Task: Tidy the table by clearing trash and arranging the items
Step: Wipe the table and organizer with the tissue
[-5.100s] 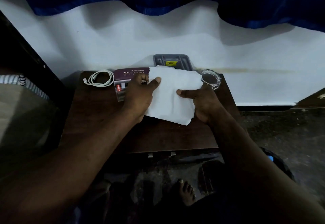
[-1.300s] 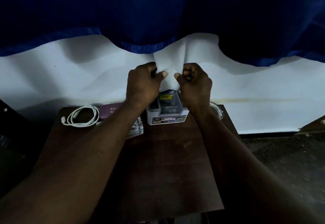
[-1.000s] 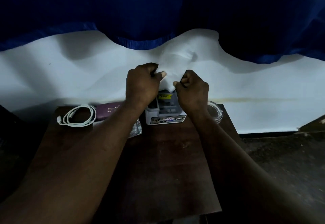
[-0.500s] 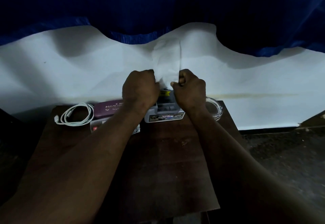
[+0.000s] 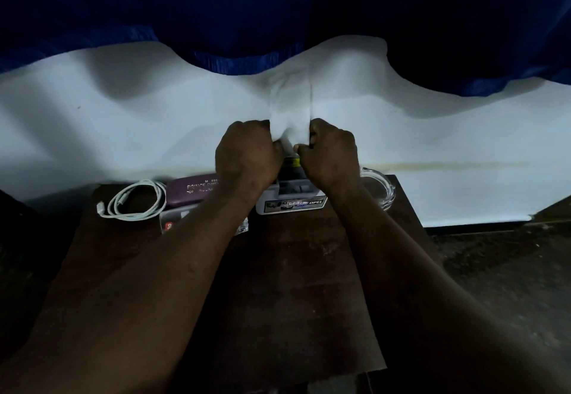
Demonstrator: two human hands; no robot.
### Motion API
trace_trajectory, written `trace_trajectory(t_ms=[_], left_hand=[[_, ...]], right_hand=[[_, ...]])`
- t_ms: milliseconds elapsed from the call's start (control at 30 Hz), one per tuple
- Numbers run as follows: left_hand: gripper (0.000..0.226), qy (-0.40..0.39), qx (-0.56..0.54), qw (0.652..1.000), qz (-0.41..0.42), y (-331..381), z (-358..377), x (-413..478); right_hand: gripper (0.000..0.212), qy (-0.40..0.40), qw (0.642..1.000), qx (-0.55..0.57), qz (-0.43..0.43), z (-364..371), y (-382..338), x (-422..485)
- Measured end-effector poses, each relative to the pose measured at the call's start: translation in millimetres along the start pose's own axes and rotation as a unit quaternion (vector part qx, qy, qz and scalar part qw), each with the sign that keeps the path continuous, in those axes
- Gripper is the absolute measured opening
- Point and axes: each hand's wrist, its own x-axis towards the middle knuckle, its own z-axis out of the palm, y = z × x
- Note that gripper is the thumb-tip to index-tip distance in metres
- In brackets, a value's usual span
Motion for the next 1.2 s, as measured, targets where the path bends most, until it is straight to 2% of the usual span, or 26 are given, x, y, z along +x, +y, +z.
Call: trace_trajectory(t_ms=[233,333,467,567,700,933,1033,1200], left_hand=[[0.024,-0.004,0.031,0.999,0.021,1.6,1.6,0.2],[0.027,-0.024,0.021,0.999,0.015,1.8,2.9,3.6],[0.024,-0.014,0.012,1.000,0.008,0.4,0.6,6.9],[0.021,-0.010,0.049,0.998,0.022,-5.5,2.9,7.2],[0.021,-0.018,0.043,0.999,0.029,-6.7,7.5,6.3],[0.034,-0.025,-0.003,1.000,-0.010,-0.7,-0.8,9.4],[0.035,-0.029,-0.013,0.999,-0.023,-2.8,-1.6,11.3],[0.039,-0.026,-0.016,0.999,-0.008,-7.7,2.6,11.0]], right_hand=[[0.033,-0.020,0.999,-0.022,0.016,-10.7,5.2,10.1],[0.014,-0.022,0.999,-0.034,-0.007,-8.2,5.7,4.2],[0.016,0.000,0.999,-0.027,-0.032,-8.1,4.5,-1.2],[0.025,-0.001,1.000,-0.012,-0.017,-11.0,4.9,0.4],[0.021,0.029,0.999,0.033,0.023,-11.2,6.7,2.9],[0.028,0.028,1.000,-0.005,-0.002,-3.8,11.9,2.6],[0.023,0.021,1.000,-0.010,-0.005,-3.4,12.0,3.3],[0.023,0.011,1.000,0.004,0.018,-8.4,12.0,5.5]])
